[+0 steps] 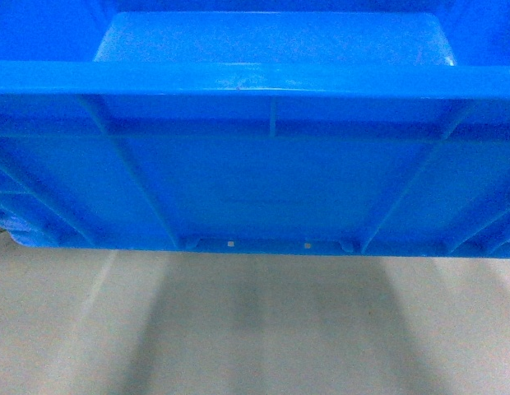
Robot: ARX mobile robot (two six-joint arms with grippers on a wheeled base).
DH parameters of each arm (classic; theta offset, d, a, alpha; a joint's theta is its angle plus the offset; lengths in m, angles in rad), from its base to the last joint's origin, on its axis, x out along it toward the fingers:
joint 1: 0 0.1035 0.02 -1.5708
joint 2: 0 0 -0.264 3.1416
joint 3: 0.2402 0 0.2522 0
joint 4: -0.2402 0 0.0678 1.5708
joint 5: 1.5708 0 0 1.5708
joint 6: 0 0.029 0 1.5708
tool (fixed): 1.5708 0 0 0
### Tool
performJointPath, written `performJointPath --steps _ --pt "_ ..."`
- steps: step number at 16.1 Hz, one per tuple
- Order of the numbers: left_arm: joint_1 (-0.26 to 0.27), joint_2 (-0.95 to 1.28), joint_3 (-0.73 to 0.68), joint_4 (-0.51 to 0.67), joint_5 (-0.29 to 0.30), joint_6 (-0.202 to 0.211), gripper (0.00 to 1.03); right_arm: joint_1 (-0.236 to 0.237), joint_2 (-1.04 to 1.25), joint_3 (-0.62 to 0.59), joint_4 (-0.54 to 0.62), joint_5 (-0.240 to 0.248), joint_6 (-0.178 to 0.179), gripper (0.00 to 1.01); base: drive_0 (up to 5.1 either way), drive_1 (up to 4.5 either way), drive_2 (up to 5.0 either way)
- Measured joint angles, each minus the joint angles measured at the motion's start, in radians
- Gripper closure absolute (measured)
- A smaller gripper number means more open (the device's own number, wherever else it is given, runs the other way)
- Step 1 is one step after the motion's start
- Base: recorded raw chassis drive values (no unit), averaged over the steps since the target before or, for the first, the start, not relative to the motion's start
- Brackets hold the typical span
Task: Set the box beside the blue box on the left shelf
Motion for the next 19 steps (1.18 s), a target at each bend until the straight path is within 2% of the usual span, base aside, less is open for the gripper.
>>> performJointPath --steps 19 --pt "-0.001 0.001 0.000 0.002 -0.001 -0.005 0.92 0.000 0.000 0.000 -0.001 0.002 0.000 0.90 0.1 4.28 -4.1"
